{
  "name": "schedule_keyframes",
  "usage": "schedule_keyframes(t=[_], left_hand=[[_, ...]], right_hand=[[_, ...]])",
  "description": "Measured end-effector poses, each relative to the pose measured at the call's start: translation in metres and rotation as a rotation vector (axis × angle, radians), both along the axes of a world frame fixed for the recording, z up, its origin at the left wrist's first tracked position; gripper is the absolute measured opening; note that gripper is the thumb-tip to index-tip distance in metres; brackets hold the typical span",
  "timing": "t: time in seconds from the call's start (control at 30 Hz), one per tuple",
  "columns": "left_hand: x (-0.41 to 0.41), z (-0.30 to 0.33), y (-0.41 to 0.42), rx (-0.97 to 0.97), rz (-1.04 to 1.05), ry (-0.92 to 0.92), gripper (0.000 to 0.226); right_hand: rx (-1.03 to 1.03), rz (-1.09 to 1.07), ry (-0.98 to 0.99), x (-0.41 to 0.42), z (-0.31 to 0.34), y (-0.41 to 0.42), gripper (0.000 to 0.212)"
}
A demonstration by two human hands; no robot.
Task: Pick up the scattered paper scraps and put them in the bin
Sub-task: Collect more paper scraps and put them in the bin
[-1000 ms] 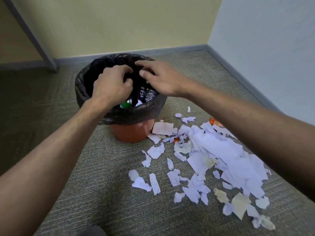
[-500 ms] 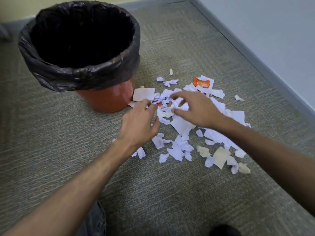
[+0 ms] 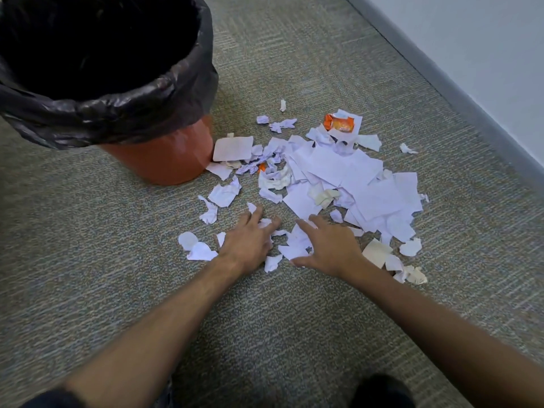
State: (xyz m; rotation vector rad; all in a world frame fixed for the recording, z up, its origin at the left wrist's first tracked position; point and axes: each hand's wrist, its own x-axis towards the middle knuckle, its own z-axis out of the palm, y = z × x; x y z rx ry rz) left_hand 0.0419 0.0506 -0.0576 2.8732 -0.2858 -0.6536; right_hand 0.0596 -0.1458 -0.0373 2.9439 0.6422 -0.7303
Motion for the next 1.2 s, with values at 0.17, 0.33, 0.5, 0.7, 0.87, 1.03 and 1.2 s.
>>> schedule_keyframes(t=[0.17,0.33,0.5,0.7,0.87,1.03,1.2], left_hand=[[0.005,-0.006,0.003,-0.054,0.007,-0.025,0.041],[0.007,-0.009,0.002,-0.092,0.037,-0.056,0.036],[0.004,-0.002,0.002,-0.146,0.018,-0.119,0.03],[0.011,0.031,0.011,-0.249,0.038,-0.283,0.015],[0.031,0.091,0.029,-0.302,0.091,-0.516,0.008],[0.056,0.159,0.055,-0.33,0.072,-0.721,0.011],[0.081,0.224,0.093,-0.337,0.175,-0.875,0.018]], right_hand=[[0.024,0.035,0.001,-0.003,-0.014,0.008,0.087],[0.163,0.065,0.002,-0.005,-0.021,0.008,0.054],[0.342,0.016,0.007,-0.006,-0.024,0.004,0.031],[0.731,-0.265,0.027,0.009,0.011,0.001,0.022],[0.916,-0.261,-0.027,0.035,0.08,0.016,0.015],[0.992,-0.141,-0.144,0.07,0.15,0.043,0.015],[1.009,-0.063,-0.256,0.106,0.216,0.09,0.015]])
